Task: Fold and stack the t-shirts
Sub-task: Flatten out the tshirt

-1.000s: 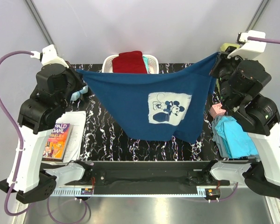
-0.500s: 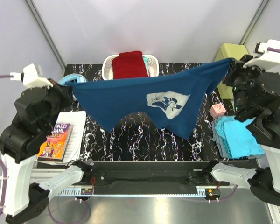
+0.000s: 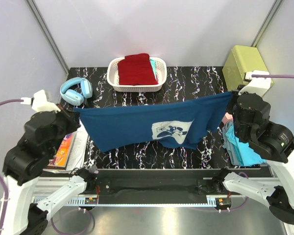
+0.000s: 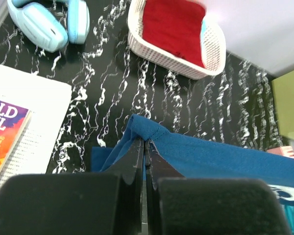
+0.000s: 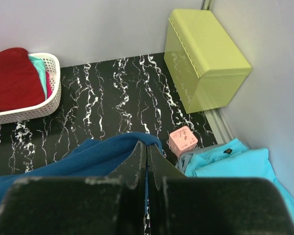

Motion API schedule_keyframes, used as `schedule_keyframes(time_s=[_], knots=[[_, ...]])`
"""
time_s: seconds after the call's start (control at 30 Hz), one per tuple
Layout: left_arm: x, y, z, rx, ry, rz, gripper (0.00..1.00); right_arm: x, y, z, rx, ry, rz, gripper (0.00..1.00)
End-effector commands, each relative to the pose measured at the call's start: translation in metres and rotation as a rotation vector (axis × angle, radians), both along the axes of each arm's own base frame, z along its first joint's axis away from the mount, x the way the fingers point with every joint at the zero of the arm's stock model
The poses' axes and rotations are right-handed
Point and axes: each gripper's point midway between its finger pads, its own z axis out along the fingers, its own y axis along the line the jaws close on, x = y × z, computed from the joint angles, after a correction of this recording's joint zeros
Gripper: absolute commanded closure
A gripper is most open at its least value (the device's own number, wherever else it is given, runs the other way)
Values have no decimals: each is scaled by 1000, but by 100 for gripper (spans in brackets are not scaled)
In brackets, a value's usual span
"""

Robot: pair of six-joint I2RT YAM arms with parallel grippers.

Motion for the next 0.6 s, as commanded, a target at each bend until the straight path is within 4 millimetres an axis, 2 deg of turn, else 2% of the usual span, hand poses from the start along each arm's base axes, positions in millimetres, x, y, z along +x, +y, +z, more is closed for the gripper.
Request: schedule_keyframes(time_s=[0.0,0.07,0.13,0.3,0.4,0.5,0.57], knots=[[-14,22,36,-8,-109,62,100,-14,-22,2,47,-21,-96,100],[-15,20,30,-8,-95,51,100,-15,-19,-12,53,13,-92,100],[-12,17,16,6,-59,44,100,-12,-12,-37,62,67,-86,100],[-9,7,-39,25,64,19,100,-14,6,-110,81,226,-57,100],[-12,2,-69,28,131,-1,100,-19,10,-140,96,298,-59,100],[-19,-1,-89,26,181,-22,100,-29,9,-157,107,346,-65,100],[-25,0,-100,32,212,-27,100,-31,7,-154,115,339,-64,100]])
